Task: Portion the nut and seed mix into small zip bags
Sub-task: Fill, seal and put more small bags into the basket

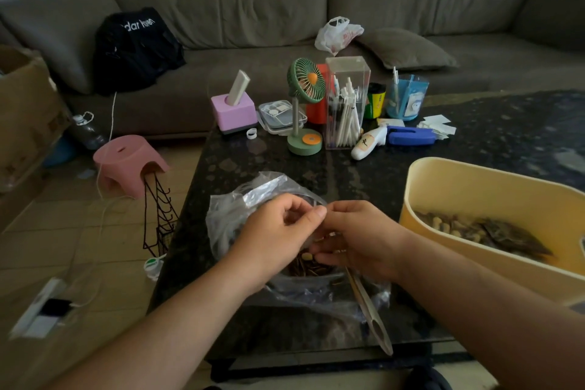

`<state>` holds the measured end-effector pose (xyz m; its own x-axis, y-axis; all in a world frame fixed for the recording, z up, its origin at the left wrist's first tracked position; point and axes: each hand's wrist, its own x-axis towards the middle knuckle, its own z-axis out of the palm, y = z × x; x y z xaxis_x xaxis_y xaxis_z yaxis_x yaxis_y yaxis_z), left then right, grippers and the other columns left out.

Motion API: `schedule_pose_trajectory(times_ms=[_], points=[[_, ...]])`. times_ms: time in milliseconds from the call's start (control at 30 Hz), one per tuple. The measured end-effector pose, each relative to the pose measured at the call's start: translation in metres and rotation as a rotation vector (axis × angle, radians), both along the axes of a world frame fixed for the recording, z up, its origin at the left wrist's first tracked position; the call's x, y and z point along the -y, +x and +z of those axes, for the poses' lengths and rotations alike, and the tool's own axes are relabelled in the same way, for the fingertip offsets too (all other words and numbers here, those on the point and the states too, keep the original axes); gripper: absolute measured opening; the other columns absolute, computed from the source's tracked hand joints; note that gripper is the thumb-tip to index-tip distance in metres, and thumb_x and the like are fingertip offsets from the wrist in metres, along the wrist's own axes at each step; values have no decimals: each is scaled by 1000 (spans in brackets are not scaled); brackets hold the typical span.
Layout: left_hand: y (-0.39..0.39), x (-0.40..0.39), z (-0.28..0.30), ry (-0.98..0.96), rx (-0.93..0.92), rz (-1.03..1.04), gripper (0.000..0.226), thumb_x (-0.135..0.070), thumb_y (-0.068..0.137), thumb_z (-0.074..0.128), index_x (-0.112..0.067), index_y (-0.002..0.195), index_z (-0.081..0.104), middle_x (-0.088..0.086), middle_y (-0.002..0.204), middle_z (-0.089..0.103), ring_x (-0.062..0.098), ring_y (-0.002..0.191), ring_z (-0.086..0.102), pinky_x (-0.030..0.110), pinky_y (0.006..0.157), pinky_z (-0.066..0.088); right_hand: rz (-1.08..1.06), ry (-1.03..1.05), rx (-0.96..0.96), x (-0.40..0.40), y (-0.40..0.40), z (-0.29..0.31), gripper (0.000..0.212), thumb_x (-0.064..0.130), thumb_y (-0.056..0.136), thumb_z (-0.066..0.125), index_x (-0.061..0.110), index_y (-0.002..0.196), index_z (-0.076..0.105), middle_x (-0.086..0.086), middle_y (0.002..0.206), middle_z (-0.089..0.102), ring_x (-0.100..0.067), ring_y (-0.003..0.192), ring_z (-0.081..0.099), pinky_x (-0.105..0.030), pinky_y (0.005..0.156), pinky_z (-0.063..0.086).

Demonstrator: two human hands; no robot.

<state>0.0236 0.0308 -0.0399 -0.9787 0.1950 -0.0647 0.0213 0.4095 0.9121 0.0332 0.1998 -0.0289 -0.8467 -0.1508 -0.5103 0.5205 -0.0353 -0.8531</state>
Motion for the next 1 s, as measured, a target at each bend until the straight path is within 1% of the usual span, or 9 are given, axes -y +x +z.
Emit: schedule_pose_trajectory(times_ms=[167,267,367,433,533,667,767,933,1000], points=[[-3,4,-1,231,245,28,32,-51,84,81,-28,106,77,-7,101,80,12,106,72,31,97,55,37,11,-53,-1,-1,2,12,17,99,69,10,106,74,-10,90,76,-19,75,70,-32,73,57],[-4,5,-2,340,266,19,49,-44,68,86,-19,109,77,3,107,79,17,106,73,26,89,56,33,-9,-83,1,-2,0,13,17,100,68,10,109,74,-10,90,75,-21,77,69,-32,71,56],[-7,9,-3,432,336,8,43,-30,77,86,-11,114,76,10,111,79,21,103,76,29,89,59,33,-19,-96,0,-1,-2,14,23,100,68,12,107,75,-14,95,76,-23,80,67,-33,73,55],[-9,13,-4,460,368,10,24,-18,90,79,-6,111,75,13,108,80,23,101,77,33,90,61,41,-4,-105,-1,-2,-1,16,25,100,68,11,107,74,-12,95,76,-22,81,68,-34,74,55],[-7,14,-2,359,333,20,8,-13,101,69,-9,103,74,6,94,81,16,90,78,27,80,61,44,53,-123,-1,-1,2,16,23,100,69,8,105,72,-12,91,75,-22,78,68,-37,76,55],[-3,14,-1,16,175,75,11,-29,102,64,-30,94,72,-3,88,77,12,89,75,35,86,61,12,541,-302,0,3,6,11,27,95,70,18,89,73,-2,82,76,-18,75,73,-39,74,64],[2,11,5,-186,-38,116,8,-32,96,65,-38,91,64,-4,88,71,12,83,69,34,74,57,27,698,-407,2,5,6,11,29,93,70,23,85,68,-1,81,73,-16,76,72,-37,71,65],[5,3,0,-98,-32,-27,24,-24,94,68,-47,95,64,-13,89,69,1,83,67,28,77,58,50,692,-466,6,3,2,15,45,92,73,34,94,63,4,85,72,-9,73,70,-20,59,54],[5,3,-1,-19,28,-48,21,-18,93,70,-39,93,66,-11,87,68,6,84,67,29,78,58,62,748,-492,4,1,0,14,46,93,73,36,95,63,5,84,72,-6,70,70,-15,55,50]])
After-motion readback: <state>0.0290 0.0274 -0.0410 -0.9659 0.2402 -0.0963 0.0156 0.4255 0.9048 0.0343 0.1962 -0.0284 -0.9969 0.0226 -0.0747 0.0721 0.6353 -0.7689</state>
